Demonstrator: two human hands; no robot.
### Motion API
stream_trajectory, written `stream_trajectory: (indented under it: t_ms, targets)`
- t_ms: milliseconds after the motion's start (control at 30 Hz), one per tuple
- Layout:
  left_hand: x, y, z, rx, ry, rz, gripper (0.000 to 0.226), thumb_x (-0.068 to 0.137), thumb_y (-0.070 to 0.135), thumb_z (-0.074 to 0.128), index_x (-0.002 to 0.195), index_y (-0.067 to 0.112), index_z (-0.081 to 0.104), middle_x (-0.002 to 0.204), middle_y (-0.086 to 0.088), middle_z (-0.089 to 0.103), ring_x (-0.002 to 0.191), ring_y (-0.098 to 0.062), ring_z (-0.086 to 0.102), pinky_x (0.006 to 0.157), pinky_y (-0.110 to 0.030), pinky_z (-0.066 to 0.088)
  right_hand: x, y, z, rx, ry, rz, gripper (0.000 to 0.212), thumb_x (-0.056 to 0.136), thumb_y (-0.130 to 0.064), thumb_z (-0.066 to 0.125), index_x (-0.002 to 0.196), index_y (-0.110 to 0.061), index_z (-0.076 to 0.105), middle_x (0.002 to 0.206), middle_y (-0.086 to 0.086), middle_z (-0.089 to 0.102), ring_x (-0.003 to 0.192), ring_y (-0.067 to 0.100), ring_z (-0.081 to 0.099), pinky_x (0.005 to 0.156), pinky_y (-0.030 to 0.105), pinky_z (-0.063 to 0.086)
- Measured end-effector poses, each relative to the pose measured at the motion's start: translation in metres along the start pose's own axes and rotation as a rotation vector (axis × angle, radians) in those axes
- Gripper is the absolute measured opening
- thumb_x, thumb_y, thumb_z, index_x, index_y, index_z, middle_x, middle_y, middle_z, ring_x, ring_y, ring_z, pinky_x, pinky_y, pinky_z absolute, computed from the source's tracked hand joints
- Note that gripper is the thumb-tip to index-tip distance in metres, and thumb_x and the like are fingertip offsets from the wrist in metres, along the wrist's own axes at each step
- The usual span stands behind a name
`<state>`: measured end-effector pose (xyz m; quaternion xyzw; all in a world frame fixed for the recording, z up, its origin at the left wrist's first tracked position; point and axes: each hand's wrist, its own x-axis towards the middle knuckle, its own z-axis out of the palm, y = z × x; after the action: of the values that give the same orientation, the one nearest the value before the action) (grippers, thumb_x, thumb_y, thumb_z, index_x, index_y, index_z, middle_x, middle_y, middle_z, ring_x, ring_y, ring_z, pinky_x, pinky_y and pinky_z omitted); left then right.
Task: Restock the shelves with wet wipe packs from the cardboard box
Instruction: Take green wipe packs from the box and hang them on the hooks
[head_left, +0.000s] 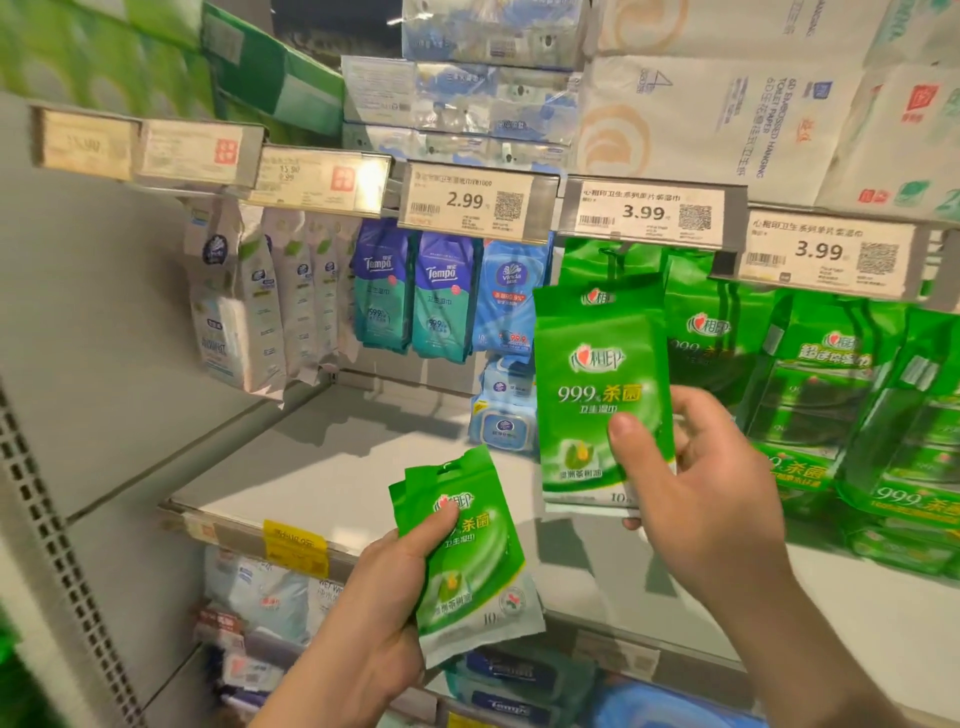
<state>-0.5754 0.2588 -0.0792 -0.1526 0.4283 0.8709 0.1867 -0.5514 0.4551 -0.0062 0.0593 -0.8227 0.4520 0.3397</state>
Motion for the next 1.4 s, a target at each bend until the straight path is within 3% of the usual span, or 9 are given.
stream_trajectory:
  t_ms: [267,467,667,800,900,1000,1067,1233,1400]
  targets:
    - [-0.001,0.005,-0.004,0.008,-0.006,-0.014,0.029,0.095,0.018,0.068,0.115,-0.002,0.071,0.104,-0.028,0.075,0.077,-0.04,0.077,0.059,-0.051,0.063,0.022,-0.01,0.002,0.084,0.082,0.004,0.022,0.093,-0.041,0.061,0.11,-0.027,0.062,0.08,-0.024,0.071,0.053,0.009,0.063,0.044,0.022,0.052]
    - [0.002,0.006,-0.005,0.006,-0.005,-0.022,0.028,0.095,0.018,0.068,0.114,-0.003,0.071,0.103,-0.028,0.075,0.074,-0.039,0.077,0.058,-0.052,0.063,0.032,0.001,0.008,0.118,0.09,0.121,0.048,0.097,-0.048,0.059,0.129,-0.011,0.057,0.059,0.0,0.042,0.042,0.004,0.05,0.053,0.047,0.061]
    - [0.004,0.003,-0.01,0.006,-0.008,-0.063,0.035,0.092,0.02,0.071,0.12,-0.002,0.069,0.104,-0.028,0.075,0.078,-0.04,0.077,0.064,-0.053,0.063,0.03,0.007,0.014,0.26,0.055,0.176,0.019,0.099,-0.04,0.059,0.11,-0.024,0.061,0.078,-0.012,0.072,0.069,0.006,0.07,0.052,0.036,0.059]
    - [0.01,0.014,-0.005,0.138,-0.042,-0.009,0.061,0.059,0.023,0.099,0.073,-0.007,0.048,0.032,-0.011,0.052,0.03,-0.002,0.055,0.038,-0.011,0.043,0.023,0.024,0.021,0.239,0.035,0.168,0.022,0.101,-0.046,0.058,0.092,-0.025,0.057,0.057,-0.008,0.058,0.05,0.02,0.061,0.057,0.049,0.05]
    - [0.02,0.022,-0.014,0.09,0.075,0.025,0.044,0.106,0.001,0.046,0.065,0.01,0.033,0.015,0.008,0.022,0.025,0.012,0.04,0.055,-0.004,0.042,0.018,0.035,0.029,0.247,-0.005,0.215,0.044,0.097,-0.061,0.053,0.092,-0.017,0.055,0.065,0.007,0.07,0.049,0.026,0.059,0.058,0.042,0.04]
    - [0.018,0.017,-0.016,0.279,0.026,0.067,0.037,0.107,-0.006,0.034,0.071,-0.002,0.044,0.025,-0.01,0.042,0.014,-0.015,0.04,0.021,-0.024,0.029,0.024,0.038,0.034,0.238,0.004,0.219,0.043,0.1,-0.059,0.048,0.092,-0.016,0.055,0.066,0.017,0.069,0.052,0.018,0.063,0.062,0.04,0.039]
    - [0.013,0.014,-0.011,0.255,0.085,0.033,0.026,0.106,-0.004,0.037,0.084,-0.009,0.05,0.032,-0.014,0.05,0.017,-0.02,0.046,0.018,-0.025,0.026,0.032,0.038,0.036,0.22,0.017,0.212,0.038,0.105,-0.05,0.046,0.09,-0.015,0.052,0.065,0.019,0.068,0.053,0.015,0.063,0.063,0.041,0.041]
    - [-0.004,0.006,-0.014,0.016,0.047,-0.043,0.021,0.094,0.009,0.058,0.112,0.0,0.066,0.096,-0.027,0.076,0.064,-0.035,0.075,0.056,-0.044,0.062,0.045,0.042,0.038,0.177,0.027,0.217,0.039,0.107,-0.045,0.044,0.088,-0.011,0.047,0.059,0.017,0.066,0.05,0.015,0.062,0.062,0.046,0.046]
    - [-0.004,0.003,-0.018,-0.03,0.053,-0.04,0.023,0.094,0.01,0.059,0.114,0.001,0.066,0.101,-0.028,0.075,0.068,-0.036,0.075,0.062,-0.047,0.063,0.045,0.051,0.04,0.168,0.021,0.256,0.039,0.107,-0.047,0.043,0.088,-0.014,0.048,0.065,0.012,0.069,0.049,0.016,0.059,0.059,0.039,0.041]
